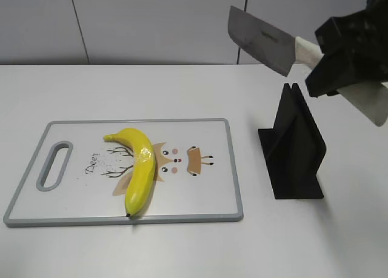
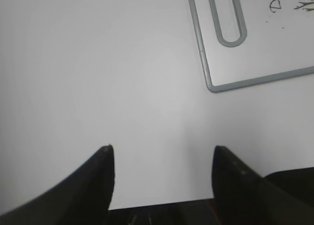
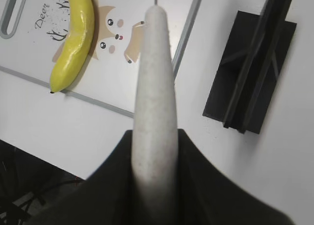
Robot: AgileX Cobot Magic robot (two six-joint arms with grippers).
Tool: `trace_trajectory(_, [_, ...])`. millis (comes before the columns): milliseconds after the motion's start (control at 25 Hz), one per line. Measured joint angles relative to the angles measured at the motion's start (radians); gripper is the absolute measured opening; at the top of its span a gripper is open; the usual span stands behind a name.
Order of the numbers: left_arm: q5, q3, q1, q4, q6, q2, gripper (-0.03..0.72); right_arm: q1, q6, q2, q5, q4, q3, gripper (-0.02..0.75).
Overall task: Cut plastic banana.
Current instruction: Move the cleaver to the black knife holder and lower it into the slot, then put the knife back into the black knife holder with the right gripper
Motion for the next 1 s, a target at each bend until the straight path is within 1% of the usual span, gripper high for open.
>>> trace_trajectory(200, [0.002, 0.102, 0.000, 0.000, -0.050, -0.209, 0.584, 0.000, 0.034, -0.068, -0.036, -0.020, 0.113, 0.161])
trace_trajectory(320, [0.006, 0.162, 0.000, 0.000, -0.054, -0.324, 0.584, 0.000, 0.059, -0.095, -0.042, -0.031, 0.164, 0.161])
trace_trajectory(480, [-0.001, 0.230, 0.000, 0.001, -0.057, -0.473, 0.584, 0.000, 0.129, -0.134, -0.067, -0.084, 0.214, 0.161])
trace_trajectory(800, [-0.038, 0.324, 0.000, 0.004, -0.058, -0.734, 0.584, 0.000, 0.246, -0.160, -0.076, -0.172, 0.224, 0.161])
trace_trajectory(1000, [-0.083, 0.380, 0.000, 0.006, -0.058, -0.847, 0.584, 0.000, 0.306, -0.160, -0.110, -0.194, 0.224, 0.161])
